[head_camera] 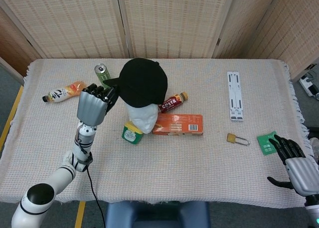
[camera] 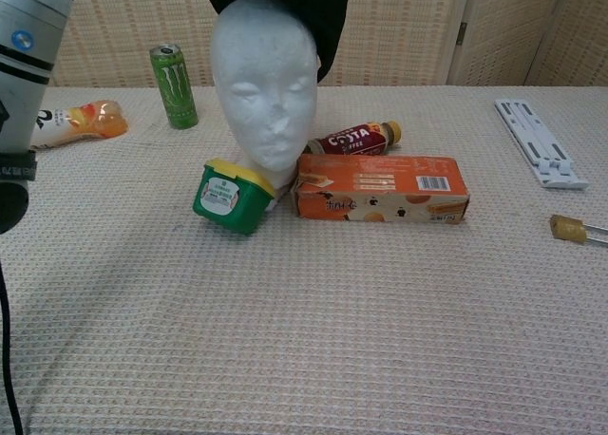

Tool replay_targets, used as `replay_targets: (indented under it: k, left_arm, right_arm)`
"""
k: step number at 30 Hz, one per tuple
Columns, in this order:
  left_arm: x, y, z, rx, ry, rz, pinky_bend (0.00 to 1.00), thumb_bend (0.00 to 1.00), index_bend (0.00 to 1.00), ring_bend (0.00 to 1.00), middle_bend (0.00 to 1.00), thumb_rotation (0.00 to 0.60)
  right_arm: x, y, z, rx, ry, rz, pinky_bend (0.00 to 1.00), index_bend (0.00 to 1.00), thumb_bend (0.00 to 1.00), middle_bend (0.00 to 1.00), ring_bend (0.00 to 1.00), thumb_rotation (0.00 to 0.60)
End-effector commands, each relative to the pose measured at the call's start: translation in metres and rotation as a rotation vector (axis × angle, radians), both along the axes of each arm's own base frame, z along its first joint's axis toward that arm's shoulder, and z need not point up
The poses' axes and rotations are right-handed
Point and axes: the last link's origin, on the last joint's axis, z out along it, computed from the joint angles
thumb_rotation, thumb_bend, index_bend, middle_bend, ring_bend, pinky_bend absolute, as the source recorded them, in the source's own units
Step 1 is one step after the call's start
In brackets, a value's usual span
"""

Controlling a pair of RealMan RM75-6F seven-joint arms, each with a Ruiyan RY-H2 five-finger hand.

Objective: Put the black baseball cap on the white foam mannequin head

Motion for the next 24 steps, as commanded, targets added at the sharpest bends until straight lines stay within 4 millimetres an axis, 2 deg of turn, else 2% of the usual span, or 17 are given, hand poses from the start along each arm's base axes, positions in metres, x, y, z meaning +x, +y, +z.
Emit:
replay_targets:
  k: [1,8,12,14,20,22,24]
  left_arm:
    - [-0.015,-0.013,-0.009,-0.037,-0.006,0.009,1.0,0.53,0.74,1.0,1.0,0.6]
    - [-0.036,-0.033,-0.027,-0.117,-0.01,0.015,1.0,0.54,0.73,1.0,1.0,0.6]
    - [-0.042,-0.045,-0.038,-0.149,-0.005,0.005,1.0,0.48,0.7,1.0,1.0,0.6]
    - [-0.046,-0.052,-0.045,-0.169,-0.002,0.022,1.0,0.41,0.62,1.0,1.0,0.6]
    - [-0.061,-0.067,-0.055,-0.21,0.027,0.099,1.0,0.2,0.22,0.98,1.0,0.6]
    - [-0.066,-0.072,-0.055,-0.228,0.028,0.134,1.0,0.15,0.14,0.96,1.0,0.6]
    - [-0.072,-0.078,-0.051,-0.25,0.026,0.172,1.0,0.12,0.11,0.93,1.0,0.6]
  right_arm:
    - [0.001,0.001,0.0,0.0,0.0,0.005,0.0,0.0,0.0,0.0,0.0,0.6]
    - [0.003,0.003,-0.003,0.007,0.006,0.014,0.0,0.0,0.0,0.0,0.0,0.6]
    - [0.003,0.004,-0.003,0.001,0.006,0.017,0.0,0.0,0.0,0.0,0.0,0.6]
    - [0.003,0.004,-0.002,-0.004,0.004,0.013,0.0,0.0,0.0,0.0,0.0,0.6]
    - [0.004,0.005,-0.003,-0.001,0.003,0.018,0.0,0.0,0.0,0.0,0.0,0.6]
    - [0.004,0.005,-0.003,0.003,0.003,0.019,0.0,0.0,0.0,0.0,0.0,0.6]
    - [0.005,0.005,-0.004,0.006,0.005,0.022,0.0,0.0,0.0,0.0,0.0,0.6]
